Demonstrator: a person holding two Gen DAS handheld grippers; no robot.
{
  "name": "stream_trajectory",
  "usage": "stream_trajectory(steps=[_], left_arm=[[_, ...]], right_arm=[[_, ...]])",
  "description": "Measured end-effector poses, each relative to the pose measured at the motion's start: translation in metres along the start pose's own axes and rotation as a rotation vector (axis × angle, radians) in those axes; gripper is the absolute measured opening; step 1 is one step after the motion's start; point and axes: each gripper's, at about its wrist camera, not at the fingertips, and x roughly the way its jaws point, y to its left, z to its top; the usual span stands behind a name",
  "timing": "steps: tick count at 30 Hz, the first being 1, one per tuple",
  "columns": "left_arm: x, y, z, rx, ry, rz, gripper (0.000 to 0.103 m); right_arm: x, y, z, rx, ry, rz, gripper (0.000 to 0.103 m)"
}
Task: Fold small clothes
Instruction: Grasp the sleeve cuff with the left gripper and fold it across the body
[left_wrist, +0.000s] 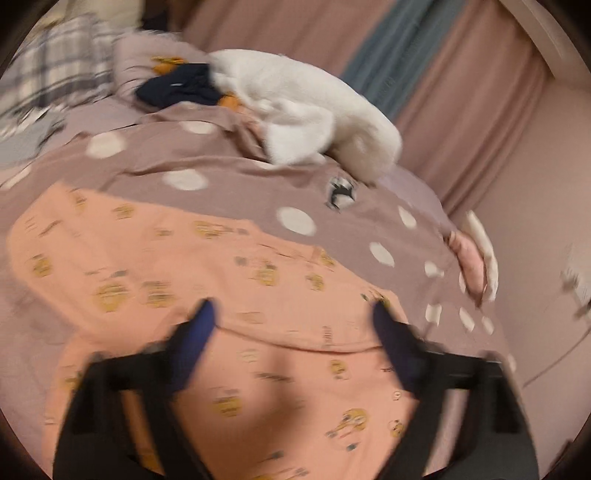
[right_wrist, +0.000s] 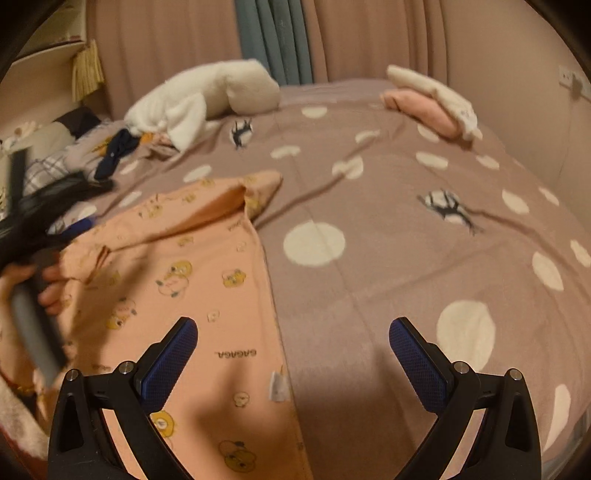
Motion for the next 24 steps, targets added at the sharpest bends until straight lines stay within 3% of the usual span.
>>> stream_trajectory(steps=[4, 8, 12, 15, 19, 21, 24], left_arm=[[-0.043, 0.055, 0.003, -0.106, -0.055, 0.001, 0.100], [-0.069, 0.084, -0.008, -0.069, -0.032, 0.133, 0.102], [-0.083, 0.108, -0.023, -0.014, -0.043, 0.179, 0.102], [-0.081, 0.127, -0.024, -0.012, 0.001, 0.259, 0.102], [-0.079, 0.159, -0.024, -0.094, 0.027, 0.219, 0.102], [-0.079, 0.171, -0.021, -0.121, 0.051, 0.208, 0.102], [-0.083, 0.185, -0.018, -0.165, 0.018, 0.209, 0.102]], right_arm=[[0.012, 0.013, -0.007, -0.009, 0.053, 0.074, 0.103], [0.027, 0.041, -0.011, -0.008, 0.121, 0.193, 0.103], [0.037, 0.075, -0.009, -0.017, 0.167, 0.299, 0.103], [0.046, 0.107, 0.001, -0.013, 0.186, 0.382, 0.103], [0.082, 0.159, 0.020, -0.016, 0.279, 0.500, 0.103], [0.109, 0.182, 0.033, 0.041, 0.358, 0.545, 0.103], [0.137, 0.205, 0.048, 0.123, 0.429, 0.620, 0.103]])
